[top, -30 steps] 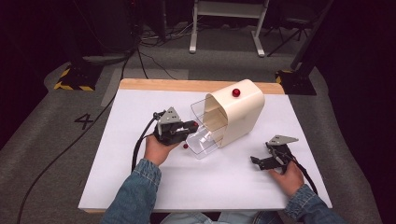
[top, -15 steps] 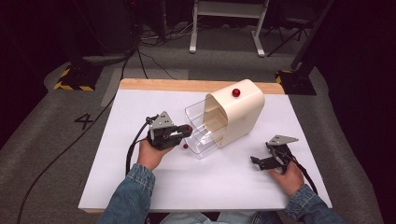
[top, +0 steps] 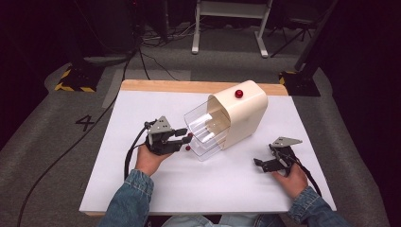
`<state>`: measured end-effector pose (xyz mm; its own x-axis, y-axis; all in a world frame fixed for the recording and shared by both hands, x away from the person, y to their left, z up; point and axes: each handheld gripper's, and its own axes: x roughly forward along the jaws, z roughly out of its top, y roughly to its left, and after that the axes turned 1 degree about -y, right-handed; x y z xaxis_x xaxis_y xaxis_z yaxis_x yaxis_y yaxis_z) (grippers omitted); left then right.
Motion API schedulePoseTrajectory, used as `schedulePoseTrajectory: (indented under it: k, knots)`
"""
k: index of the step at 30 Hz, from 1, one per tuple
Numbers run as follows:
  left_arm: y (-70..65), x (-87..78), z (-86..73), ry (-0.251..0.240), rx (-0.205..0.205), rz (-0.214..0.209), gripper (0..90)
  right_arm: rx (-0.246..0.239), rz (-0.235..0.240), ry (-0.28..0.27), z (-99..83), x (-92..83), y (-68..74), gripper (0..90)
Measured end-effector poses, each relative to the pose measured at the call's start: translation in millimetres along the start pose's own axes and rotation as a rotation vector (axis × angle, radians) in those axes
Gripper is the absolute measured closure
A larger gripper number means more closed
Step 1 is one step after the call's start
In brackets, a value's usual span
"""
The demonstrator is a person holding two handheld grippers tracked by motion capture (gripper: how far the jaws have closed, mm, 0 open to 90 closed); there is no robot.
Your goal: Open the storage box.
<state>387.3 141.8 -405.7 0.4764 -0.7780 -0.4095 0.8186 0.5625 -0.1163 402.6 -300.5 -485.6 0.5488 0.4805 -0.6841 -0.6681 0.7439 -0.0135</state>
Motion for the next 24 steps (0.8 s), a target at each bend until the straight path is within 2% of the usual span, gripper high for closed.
schedulePoseTrajectory:
  k: [8,14,18,24]
  knots:
    - [-0.7,-10.2,-6.2,0.003,-0.014,0.015,57.1,0.0,0.0,0.0,0.0,0.0,0.0,3.3]
    - [-7.3,-35.9,-10.6,0.014,0.015,0.056,52.0,0.0,0.0,0.0,0.0,0.0,-0.1,3.3]
    - [-12.3,-54.9,-15.4,0.03,0.032,0.064,44.6,0.0,0.0,0.001,0.0,0.0,-0.1,3.3]
    - [-9.0,-74.7,-29.1,0.092,0.047,0.115,34.1,0.0,0.0,0.0,0.0,0.0,0.0,3.3]
